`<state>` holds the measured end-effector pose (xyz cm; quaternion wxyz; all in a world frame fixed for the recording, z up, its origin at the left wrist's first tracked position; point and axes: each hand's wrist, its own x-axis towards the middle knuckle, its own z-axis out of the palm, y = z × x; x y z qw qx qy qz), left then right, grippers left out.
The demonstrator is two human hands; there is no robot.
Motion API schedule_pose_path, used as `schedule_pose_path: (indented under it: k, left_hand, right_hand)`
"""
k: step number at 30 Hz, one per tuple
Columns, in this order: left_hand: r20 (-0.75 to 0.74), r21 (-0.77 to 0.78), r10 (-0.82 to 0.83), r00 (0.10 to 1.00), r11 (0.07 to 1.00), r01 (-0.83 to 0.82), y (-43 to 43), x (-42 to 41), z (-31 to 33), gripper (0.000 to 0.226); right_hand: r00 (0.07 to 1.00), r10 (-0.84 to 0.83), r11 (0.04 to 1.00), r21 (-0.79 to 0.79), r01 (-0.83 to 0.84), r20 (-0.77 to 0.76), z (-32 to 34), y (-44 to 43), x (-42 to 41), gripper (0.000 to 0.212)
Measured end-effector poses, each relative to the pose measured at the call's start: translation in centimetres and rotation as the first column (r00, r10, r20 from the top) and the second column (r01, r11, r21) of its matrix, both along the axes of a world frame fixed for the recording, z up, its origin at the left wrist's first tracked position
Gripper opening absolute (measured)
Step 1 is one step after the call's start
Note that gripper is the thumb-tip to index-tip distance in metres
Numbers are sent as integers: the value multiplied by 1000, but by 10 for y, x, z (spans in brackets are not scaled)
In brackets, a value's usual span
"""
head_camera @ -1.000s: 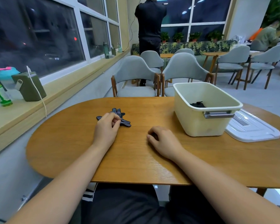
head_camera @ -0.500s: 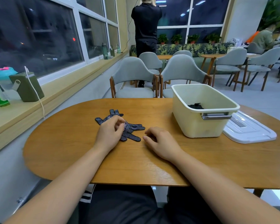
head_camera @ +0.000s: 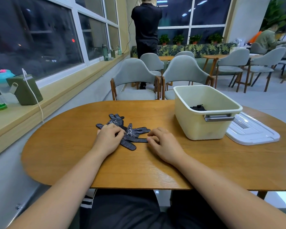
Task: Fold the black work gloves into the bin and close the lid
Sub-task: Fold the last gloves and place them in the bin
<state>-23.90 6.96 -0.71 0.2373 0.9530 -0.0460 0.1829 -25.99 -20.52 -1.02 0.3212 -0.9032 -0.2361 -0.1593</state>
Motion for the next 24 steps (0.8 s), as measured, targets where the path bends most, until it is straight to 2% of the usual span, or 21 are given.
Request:
schedule_pose_path:
  k: [4, 6, 8, 10, 14, 17, 19, 21, 24]
  left_hand:
    - [57, 149, -195, 979, 971, 184, -13, -6, -2, 28]
    - [77, 162, -265, 961, 955, 250, -20, -8, -3, 32]
    - [102, 41, -254, 962, 967, 251, -23, -7, -2, 31]
    - [107, -54, -177, 978, 982, 183, -20, -5, -1, 35]
    - [-13, 76, -41, 999, 996, 41, -12, -3, -2, 43]
    - [-8, 122, -60, 998, 991, 60, -16, -6, -3, 28]
    - [34, 94, -89, 995, 992, 85, -18, -8, -2, 17]
    - [92, 46, -102, 991, 994, 98, -18, -10, 1, 19]
    - [99, -108, -121, 988, 985, 132, -21, -14, 3, 19]
  right_hand:
    - [992, -1, 1000, -25, 4, 128, -2, 1, -2, 18]
    - [987, 20, 999, -48, -13, 160, -3, 1, -2, 21]
    - [989, 32, 998, -64, -23, 143, -3, 2, -3, 30]
    - [992, 29, 997, -68, -21, 123, -4, 3, -2, 37]
    - [992, 53, 993, -110, -40, 118, -2, 3, -4, 37]
    - [992, 52, 988, -154, -34, 115, -1, 4, -3, 33]
    - [994, 16, 987, -158, 2, 113, -3, 4, -1, 31]
    - [991, -51, 985, -156, 70, 122, -4, 3, 0, 31]
    - [983, -120, 983, -121, 137, 137, -3, 1, 1, 32]
